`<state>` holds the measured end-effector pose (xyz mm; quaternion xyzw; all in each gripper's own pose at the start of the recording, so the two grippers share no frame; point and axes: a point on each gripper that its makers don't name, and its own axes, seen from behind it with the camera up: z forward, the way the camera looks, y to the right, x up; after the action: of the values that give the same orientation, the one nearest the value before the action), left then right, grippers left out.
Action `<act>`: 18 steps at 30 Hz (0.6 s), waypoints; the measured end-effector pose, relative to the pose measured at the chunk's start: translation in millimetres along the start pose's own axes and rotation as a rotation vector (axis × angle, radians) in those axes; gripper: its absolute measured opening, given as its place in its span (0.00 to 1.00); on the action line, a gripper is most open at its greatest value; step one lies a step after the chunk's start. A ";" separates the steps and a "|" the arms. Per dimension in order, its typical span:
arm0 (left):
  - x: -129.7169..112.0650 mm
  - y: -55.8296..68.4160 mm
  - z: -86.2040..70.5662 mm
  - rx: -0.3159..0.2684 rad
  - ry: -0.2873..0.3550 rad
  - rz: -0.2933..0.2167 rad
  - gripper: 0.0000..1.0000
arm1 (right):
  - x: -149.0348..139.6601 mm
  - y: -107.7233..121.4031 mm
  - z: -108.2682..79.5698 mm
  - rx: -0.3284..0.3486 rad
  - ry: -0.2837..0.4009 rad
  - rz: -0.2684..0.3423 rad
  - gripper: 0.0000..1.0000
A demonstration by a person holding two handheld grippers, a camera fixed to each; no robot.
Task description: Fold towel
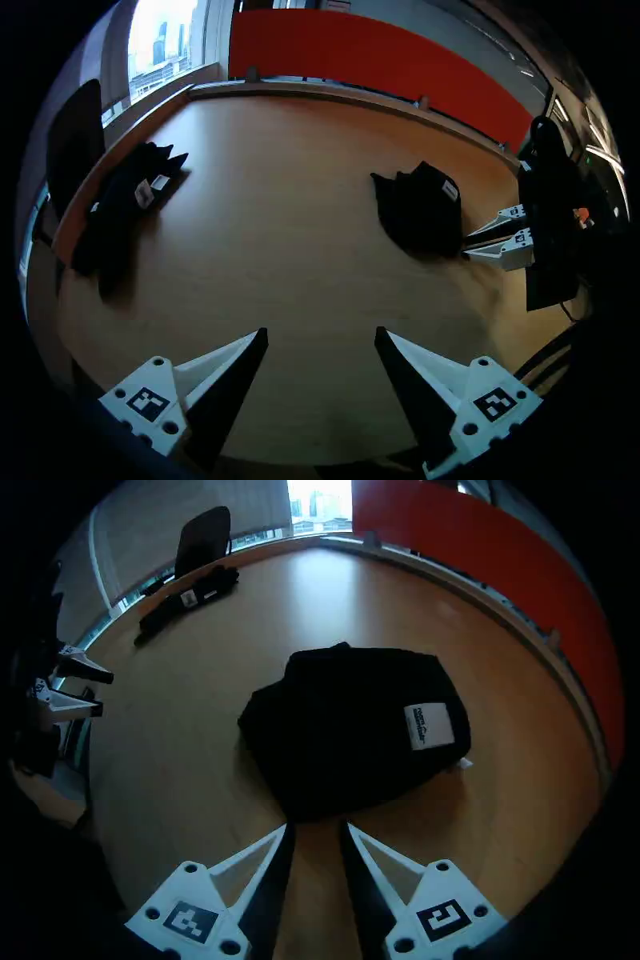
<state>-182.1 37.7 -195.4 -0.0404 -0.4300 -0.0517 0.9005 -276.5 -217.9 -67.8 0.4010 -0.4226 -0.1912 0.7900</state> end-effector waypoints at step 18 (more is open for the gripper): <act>-0.5 -0.6 0.1 0.001 -0.004 0.004 1.00 | 5.2 -3.0 6.4 0.025 0.006 0.037 0.26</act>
<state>-182.6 37.1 -195.7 -0.0412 -0.4315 -0.0495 0.8998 -278.7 -226.0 -65.4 0.4034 -0.4302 -0.1699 0.7895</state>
